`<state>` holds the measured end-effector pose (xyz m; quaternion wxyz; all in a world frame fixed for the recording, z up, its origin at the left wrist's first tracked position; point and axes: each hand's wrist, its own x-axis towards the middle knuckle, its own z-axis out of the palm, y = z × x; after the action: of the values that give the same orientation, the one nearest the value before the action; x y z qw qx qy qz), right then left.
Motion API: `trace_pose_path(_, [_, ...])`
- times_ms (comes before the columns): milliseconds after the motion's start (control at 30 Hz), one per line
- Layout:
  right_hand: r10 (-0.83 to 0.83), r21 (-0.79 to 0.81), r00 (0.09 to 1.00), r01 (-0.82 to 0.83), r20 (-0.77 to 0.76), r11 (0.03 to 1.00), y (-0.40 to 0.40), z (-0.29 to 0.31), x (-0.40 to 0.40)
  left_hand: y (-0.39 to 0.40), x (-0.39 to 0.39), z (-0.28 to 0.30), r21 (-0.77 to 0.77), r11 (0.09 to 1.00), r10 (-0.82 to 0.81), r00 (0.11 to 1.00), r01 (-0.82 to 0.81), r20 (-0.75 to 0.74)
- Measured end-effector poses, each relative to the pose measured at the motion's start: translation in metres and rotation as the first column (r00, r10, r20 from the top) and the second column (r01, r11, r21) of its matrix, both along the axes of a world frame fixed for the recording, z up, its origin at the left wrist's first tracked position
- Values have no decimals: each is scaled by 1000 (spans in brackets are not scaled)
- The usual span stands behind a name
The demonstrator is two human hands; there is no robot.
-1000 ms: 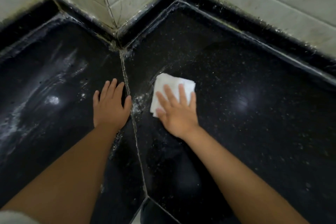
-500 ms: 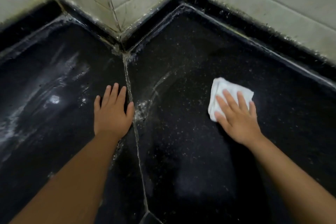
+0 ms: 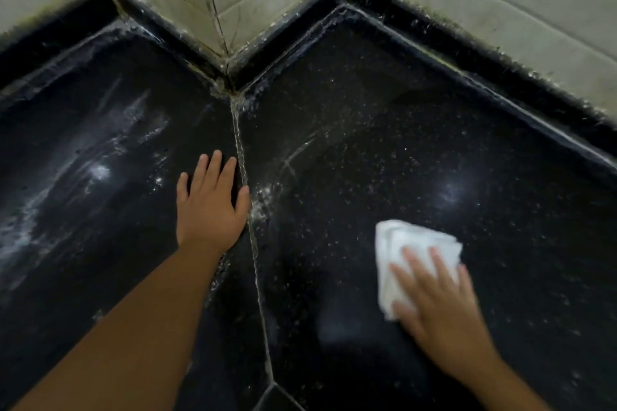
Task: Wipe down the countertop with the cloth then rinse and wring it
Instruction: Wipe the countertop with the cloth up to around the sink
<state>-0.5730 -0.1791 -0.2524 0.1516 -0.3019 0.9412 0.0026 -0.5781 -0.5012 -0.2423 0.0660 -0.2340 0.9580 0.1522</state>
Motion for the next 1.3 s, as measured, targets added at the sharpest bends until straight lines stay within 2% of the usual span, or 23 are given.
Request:
trace_pose_path(67, [-233,23,971,234,-54,972,6,9,-43,1,0,0,3,1000,-2,1000,2,-1])
trace_pose_path(133, [-432,36,901,431,49,902,-12,16,-87,1,0,1,0,1000,-3,1000,3,0])
trace_pose_path(200, [-481,55,873,478,81,877,-50,19,-116,1,0,0,-2,1000,-2,1000,2,-9])
trace_pose_path(267, [-395,28,913,394,98,919,-96,16,-119,2,0,1,0,1000,4,1000,-4,-18])
trace_pose_path(333, [-204,-10,978,203,-38,979,-130,4,-93,2,-1,1,1,1000,7,1000,-7,-16])
trace_pose_path(400, [-71,-75,992,63,-101,995,-146,-3,-57,3,-1,3,1,1000,7,1000,-7,-18])
trace_pose_path(533, [178,-100,983,-182,-46,978,-115,-6,9,3,0,5,1,1000,7,1000,-7,-20])
trace_pose_path(600, [212,-99,977,-213,-20,972,-77,-4,11,3,0,5,2,1000,7,1000,-7,-22])
trace_pose_path(633, [170,-70,985,-170,3,983,-57,-3,4,3,0,4,1,1000,5,1000,-5,-20])
trace_pose_path(733, [-87,44,996,87,-2,995,-16,11,-48,3,0,3,-1,1000,0,1000,0,-17])
trace_pose_path(767, [-160,51,986,162,-44,986,-9,13,-70,2,0,2,-2,1000,-4,1000,4,-20])
trace_pose_path(867, [-415,37,909,414,44,910,-6,16,-135,2,0,-1,-5,1000,-13,999,13,-40])
trace_pose_path(967, [-537,-6,842,538,49,843,-39,19,-188,-1,0,-4,-2,1000,-10,998,10,-56])
trace_pose_path(1067, [-592,-3,803,594,67,805,-86,22,-231,-1,0,-6,1,1000,-4,999,4,-52])
trace_pose_path(1167, [-471,18,879,471,75,882,-145,20,-241,-1,0,-6,0,1000,-4,999,4,-45])
trace_pose_path(1300, [-105,7,993,105,61,994,-205,11,-187,-2,-1,-9,-8,1000,-7,999,7,-44])
